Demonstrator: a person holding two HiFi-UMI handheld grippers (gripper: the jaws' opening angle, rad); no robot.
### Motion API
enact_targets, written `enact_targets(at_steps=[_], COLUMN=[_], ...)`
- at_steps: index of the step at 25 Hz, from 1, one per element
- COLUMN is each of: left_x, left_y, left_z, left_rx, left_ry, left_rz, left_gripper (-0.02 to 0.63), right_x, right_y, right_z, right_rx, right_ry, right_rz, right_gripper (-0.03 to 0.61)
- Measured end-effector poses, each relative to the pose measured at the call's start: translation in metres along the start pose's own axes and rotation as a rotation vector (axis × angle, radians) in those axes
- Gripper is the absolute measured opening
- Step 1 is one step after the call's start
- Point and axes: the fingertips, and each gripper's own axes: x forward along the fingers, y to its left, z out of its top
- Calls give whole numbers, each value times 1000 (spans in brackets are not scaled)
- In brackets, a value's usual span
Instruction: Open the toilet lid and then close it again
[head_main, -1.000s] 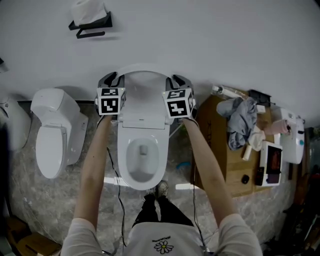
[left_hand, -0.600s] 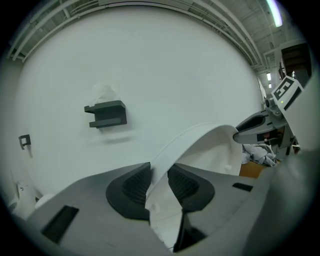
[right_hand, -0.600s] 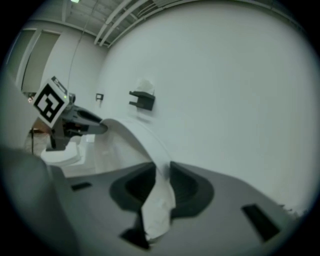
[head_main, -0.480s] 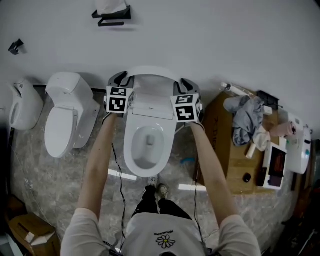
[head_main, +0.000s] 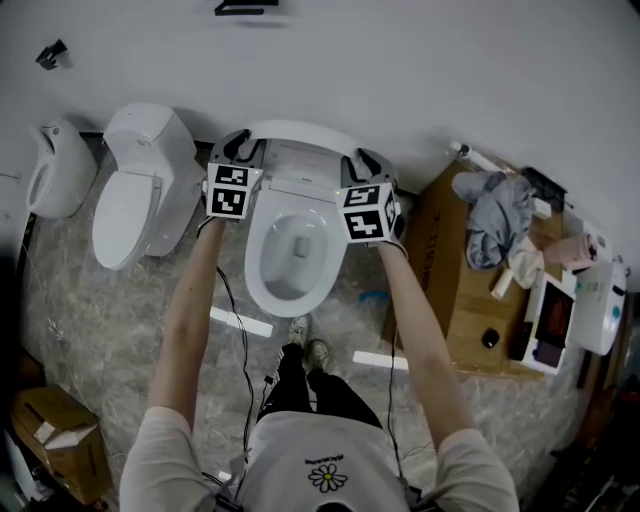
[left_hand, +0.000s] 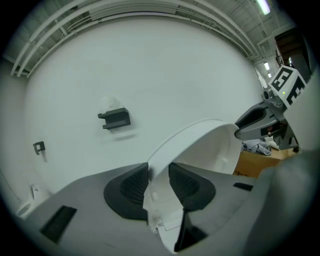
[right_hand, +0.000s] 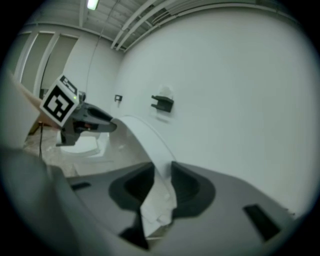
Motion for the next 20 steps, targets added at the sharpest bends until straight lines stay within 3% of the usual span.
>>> enact_targets(at_steps=[7, 20], left_x=[-37, -92], left_y=[-14, -40], left_z=[-24, -73], left_rx=[-65, -13], left_ry=[20, 28], left_rz=[-10, -56], left_gripper=[161, 187], right_x=[-32, -74], right_y=[32, 83], right_z=[-22, -67], right_rx=[-38, -148], right_ry=[-3, 21], right_rz=[40, 65], right_gripper=[123, 129])
